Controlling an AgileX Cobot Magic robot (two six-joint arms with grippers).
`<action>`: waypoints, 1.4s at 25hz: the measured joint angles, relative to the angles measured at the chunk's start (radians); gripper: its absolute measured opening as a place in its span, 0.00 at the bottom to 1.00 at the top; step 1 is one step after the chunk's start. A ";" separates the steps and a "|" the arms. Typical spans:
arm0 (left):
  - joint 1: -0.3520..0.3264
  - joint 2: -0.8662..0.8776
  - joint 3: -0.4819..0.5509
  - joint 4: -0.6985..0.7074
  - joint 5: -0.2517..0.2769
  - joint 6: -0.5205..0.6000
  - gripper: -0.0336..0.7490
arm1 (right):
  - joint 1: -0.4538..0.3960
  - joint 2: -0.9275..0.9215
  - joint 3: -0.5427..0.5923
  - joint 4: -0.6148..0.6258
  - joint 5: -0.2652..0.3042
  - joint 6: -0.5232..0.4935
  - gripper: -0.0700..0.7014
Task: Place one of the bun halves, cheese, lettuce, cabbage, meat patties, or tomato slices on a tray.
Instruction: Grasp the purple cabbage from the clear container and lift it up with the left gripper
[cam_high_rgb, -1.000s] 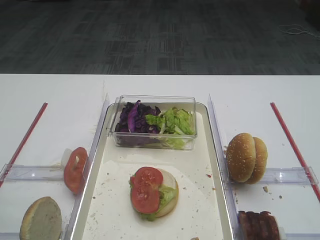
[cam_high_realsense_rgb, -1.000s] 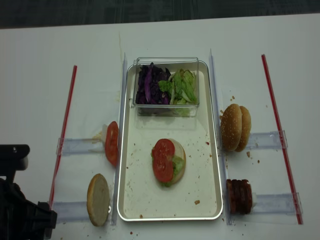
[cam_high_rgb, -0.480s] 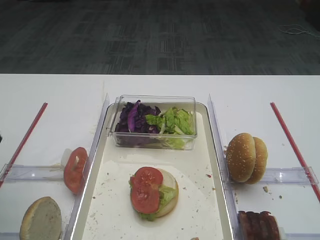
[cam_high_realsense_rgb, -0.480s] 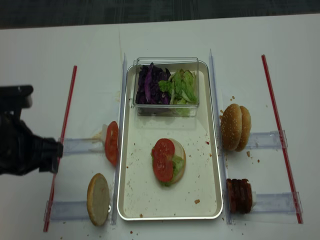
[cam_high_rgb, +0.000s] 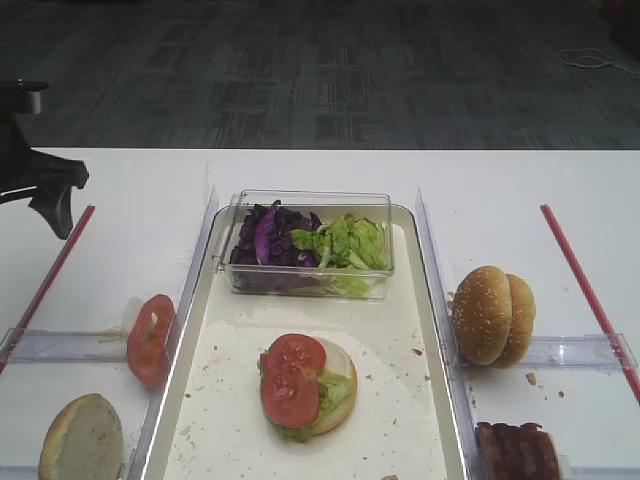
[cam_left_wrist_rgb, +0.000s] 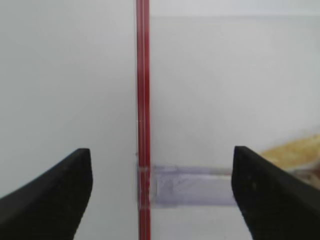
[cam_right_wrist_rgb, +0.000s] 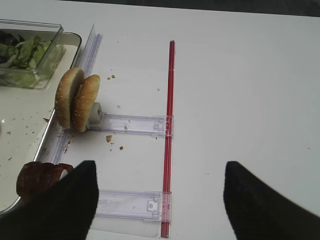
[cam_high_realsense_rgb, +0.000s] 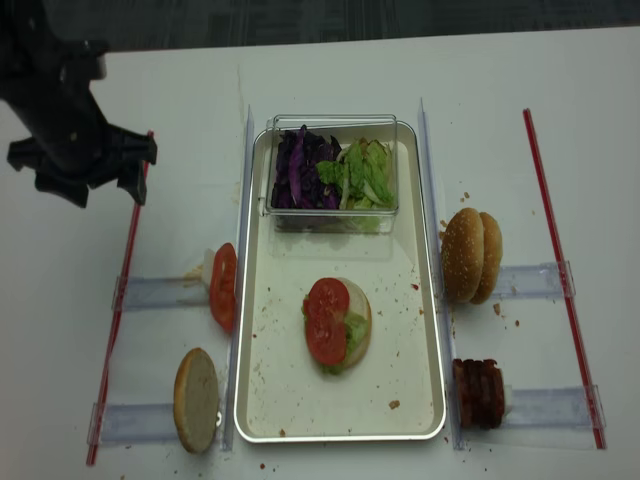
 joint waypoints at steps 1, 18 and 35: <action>0.000 0.031 -0.047 0.000 0.009 0.002 0.76 | 0.000 0.000 0.000 0.000 0.000 0.000 0.81; -0.088 0.218 -0.329 -0.055 0.084 0.049 0.76 | 0.000 0.000 0.000 0.000 0.000 0.000 0.81; -0.473 0.240 -0.402 -0.084 -0.024 0.016 0.75 | 0.000 0.000 0.000 0.000 0.000 0.000 0.81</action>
